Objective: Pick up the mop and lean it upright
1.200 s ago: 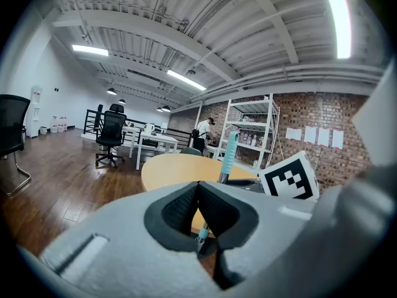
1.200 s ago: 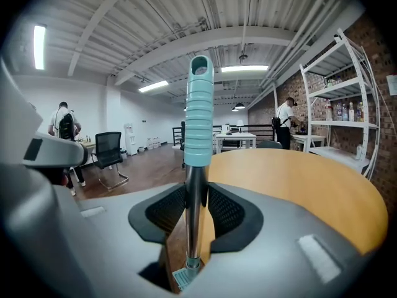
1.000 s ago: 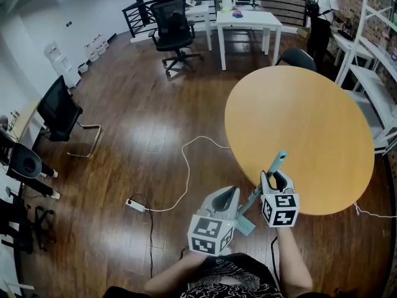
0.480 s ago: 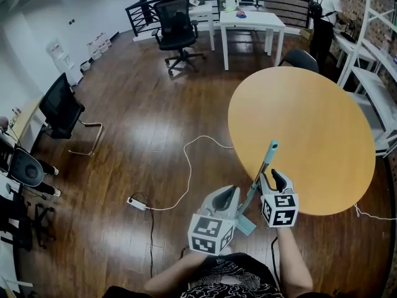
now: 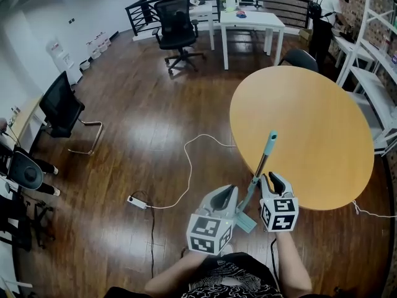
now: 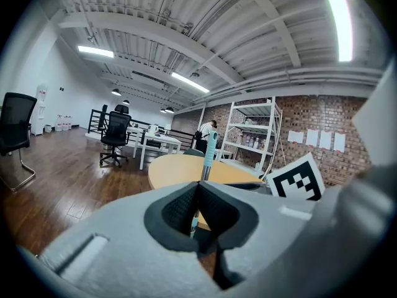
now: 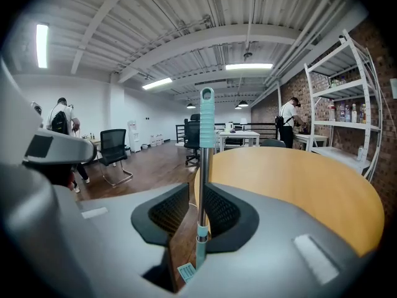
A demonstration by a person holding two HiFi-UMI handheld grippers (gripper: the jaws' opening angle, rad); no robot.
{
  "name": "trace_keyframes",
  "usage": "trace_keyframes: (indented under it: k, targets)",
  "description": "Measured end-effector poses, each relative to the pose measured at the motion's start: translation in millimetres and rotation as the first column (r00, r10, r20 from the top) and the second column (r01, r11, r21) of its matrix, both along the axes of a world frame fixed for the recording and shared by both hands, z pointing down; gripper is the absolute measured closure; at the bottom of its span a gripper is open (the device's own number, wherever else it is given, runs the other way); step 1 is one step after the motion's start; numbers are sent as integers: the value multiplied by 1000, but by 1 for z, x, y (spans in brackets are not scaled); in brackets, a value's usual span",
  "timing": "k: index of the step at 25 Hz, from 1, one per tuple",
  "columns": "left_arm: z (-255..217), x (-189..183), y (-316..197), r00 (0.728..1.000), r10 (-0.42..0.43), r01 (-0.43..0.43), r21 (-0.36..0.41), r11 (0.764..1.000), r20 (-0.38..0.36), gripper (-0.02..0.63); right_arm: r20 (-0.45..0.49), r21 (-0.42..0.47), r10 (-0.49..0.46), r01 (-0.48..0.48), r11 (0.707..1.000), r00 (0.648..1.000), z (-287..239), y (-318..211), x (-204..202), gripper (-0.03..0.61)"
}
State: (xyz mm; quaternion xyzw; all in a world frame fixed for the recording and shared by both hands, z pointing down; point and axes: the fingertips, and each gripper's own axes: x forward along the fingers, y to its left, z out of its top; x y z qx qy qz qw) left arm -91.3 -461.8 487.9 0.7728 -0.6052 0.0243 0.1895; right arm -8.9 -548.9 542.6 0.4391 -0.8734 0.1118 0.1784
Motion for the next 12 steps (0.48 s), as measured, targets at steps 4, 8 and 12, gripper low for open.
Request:
trace_keyframes:
  k: [4,8,12]
  targets:
    - [-3,-2,18,1000,17,-17,4,1000,-5,611,32,15,10,-11,1000,999,-16,30,-3,556]
    - [-5,-3,41,999,44,-43,6,999,-12,611,56,33,11,-13,999,998,-32,67,-9,578]
    - [-11,-3,64,998,67,-66,16,998,-12,611,99,57,3,-9,998,995,-54,105,-19,578]
